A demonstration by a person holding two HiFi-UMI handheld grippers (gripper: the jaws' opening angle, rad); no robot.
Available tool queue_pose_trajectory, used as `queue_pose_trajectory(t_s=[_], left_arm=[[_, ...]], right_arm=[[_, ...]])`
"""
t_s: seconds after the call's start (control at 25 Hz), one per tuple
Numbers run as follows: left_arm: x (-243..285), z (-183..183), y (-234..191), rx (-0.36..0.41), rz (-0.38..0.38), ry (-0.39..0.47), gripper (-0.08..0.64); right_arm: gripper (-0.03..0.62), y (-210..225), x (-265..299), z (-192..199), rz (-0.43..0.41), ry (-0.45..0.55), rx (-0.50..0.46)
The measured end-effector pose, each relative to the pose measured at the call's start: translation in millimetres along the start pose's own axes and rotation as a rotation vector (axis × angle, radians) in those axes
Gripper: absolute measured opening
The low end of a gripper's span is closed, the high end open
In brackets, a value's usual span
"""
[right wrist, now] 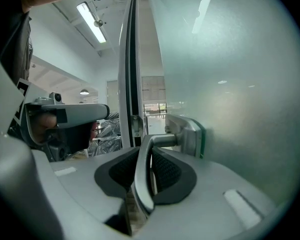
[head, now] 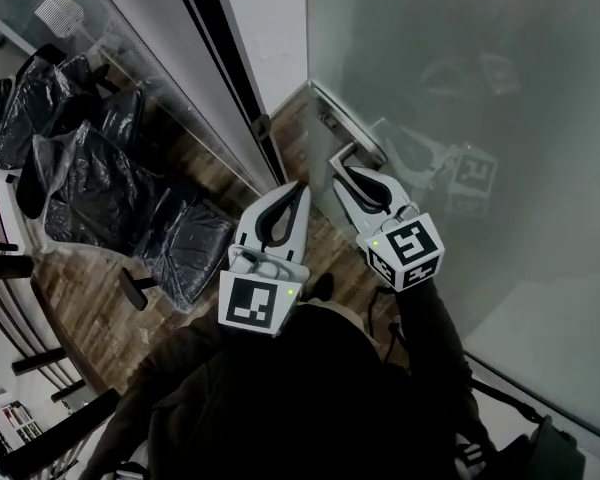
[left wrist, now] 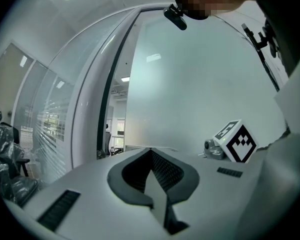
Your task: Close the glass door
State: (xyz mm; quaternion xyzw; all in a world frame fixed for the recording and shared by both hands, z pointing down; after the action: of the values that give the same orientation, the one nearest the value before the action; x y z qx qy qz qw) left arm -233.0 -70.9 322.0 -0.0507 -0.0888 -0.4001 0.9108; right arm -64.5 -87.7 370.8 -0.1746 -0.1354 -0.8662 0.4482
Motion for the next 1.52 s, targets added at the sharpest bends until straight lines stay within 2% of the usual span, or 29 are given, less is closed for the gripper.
queue_pose_trajectory(t_s=[0.44, 0.6, 0.96, 1.52], left_arm=[[-21, 4, -12, -0.017, 0.093, -0.025, -0.003], [-32, 6, -19, -0.016, 0.075, -0.016, -0.003], [-52, 9, -4, -0.039, 0.014, -0.007, -0.003], [-81, -8, 4, -0.004, -0.045, 0.027, -0.003]], right_arm=[[0.067, -17, -3, -7, -0.032, 0.004, -0.014], [0.067, -31, 1, -4, -0.050, 0.004, -0.015], [0.067, -52, -6, -1, -0.071, -0.003, -0.033], [0.067, -76, -17, -2, -0.091, -0.003, -0.044]])
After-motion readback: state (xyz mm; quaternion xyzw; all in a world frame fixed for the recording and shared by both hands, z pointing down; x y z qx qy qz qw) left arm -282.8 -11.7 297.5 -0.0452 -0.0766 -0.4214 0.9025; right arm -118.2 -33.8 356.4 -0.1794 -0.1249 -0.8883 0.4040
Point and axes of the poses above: the fingertips, and each gripper's own axes: x forward along the fingers, y to its right, z out of its underside, the point moved 9 cm from there along -x, backward along the fingers, and after that the axes turned 10 degrees about -y, right-handed, at the moved point
